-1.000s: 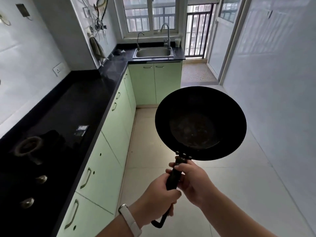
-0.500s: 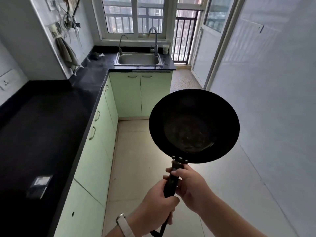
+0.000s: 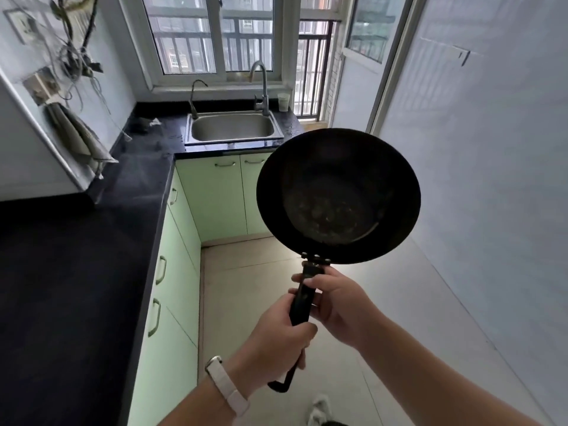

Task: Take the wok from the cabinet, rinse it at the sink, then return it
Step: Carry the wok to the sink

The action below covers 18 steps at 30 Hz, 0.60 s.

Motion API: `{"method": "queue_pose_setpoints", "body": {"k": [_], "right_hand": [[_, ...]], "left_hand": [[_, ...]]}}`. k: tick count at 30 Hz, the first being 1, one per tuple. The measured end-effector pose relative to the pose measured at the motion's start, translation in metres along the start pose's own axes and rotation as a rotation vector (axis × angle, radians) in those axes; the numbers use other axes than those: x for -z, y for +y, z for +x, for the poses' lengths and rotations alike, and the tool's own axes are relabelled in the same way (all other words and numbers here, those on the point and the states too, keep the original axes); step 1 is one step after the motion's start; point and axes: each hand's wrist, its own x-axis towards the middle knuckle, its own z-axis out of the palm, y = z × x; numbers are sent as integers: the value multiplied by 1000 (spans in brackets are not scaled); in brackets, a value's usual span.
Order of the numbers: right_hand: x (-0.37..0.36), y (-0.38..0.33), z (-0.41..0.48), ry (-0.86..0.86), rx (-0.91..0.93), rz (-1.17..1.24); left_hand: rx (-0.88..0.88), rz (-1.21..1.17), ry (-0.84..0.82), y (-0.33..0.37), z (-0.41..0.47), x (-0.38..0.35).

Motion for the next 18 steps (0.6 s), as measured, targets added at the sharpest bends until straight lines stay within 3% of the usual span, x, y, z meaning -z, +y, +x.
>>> {"method": "queue_pose_setpoints", "body": {"k": [18], "right_hand": [[42,-181,277,-220,-12,-19]], "left_hand": [[40,51,200,111,293,33]]}}
